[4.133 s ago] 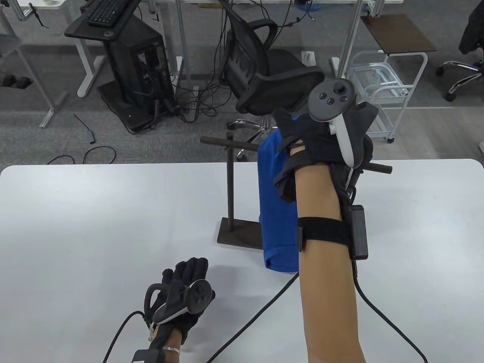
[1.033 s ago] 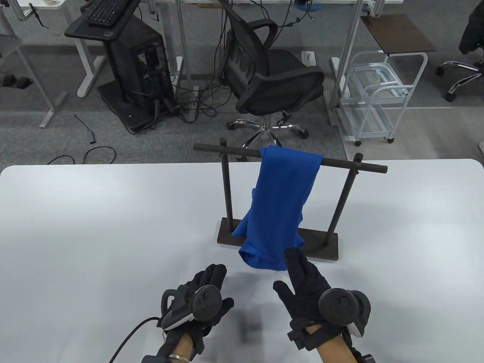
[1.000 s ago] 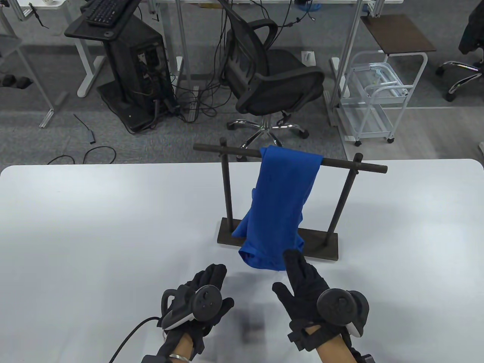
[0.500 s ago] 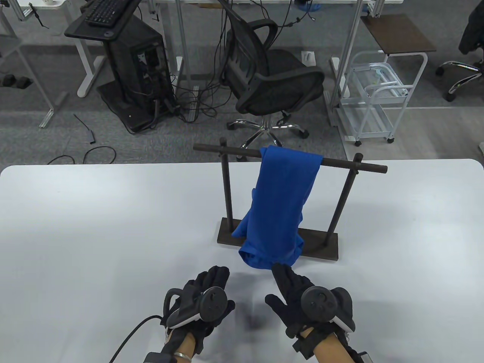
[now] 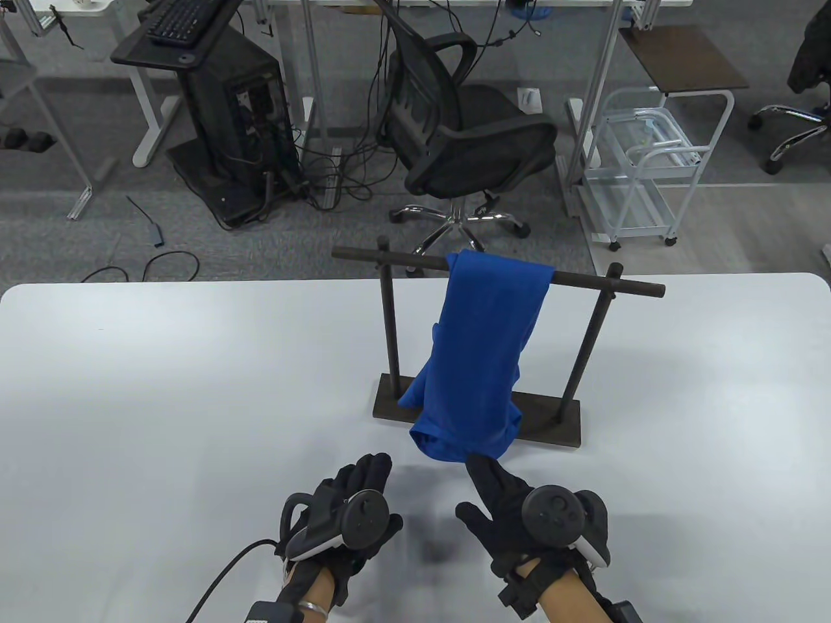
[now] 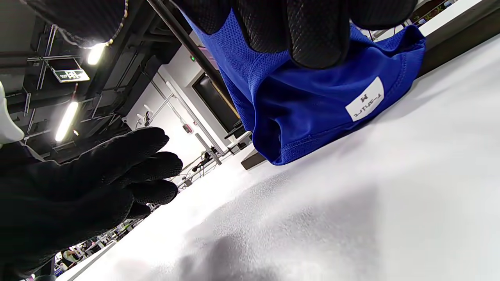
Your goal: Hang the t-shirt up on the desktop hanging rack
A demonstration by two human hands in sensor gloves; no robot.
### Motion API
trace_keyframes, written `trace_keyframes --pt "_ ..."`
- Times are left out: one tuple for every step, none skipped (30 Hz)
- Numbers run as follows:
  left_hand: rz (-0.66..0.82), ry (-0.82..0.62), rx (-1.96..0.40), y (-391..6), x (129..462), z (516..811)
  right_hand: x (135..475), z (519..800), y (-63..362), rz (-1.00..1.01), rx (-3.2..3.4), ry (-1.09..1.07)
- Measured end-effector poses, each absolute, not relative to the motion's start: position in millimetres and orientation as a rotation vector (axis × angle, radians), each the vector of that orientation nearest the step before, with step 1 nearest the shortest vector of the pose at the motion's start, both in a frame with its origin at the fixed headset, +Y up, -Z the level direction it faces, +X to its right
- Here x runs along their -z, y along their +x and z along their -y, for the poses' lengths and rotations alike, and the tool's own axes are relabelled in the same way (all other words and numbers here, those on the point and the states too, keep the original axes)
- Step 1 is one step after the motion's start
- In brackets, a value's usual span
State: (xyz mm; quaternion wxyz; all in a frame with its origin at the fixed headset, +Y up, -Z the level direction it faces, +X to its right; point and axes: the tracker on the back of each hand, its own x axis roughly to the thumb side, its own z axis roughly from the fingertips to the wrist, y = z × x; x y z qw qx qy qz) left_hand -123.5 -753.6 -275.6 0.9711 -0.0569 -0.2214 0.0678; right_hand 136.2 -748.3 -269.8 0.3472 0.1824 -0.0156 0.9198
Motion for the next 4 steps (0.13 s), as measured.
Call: trace_keyframes --pt "0.447 -0.113 -0.136 -123.6 275.1 752.9 269.9 748.8 135.7 0.035 -2.390 0.476" --pt "0.446 -0.110 -0.139 -123.8 274.5 752.0 270.0 749.5 135.3 0.030 -2.393 0.480" --pt "0.446 -0.107 -0.147 -124.1 273.7 750.8 270.0 749.8 135.0 0.027 -2.394 0.482" --pt "0.446 -0.102 -0.153 -124.2 273.1 749.8 269.9 750.0 134.7 0.027 -2.396 0.481"
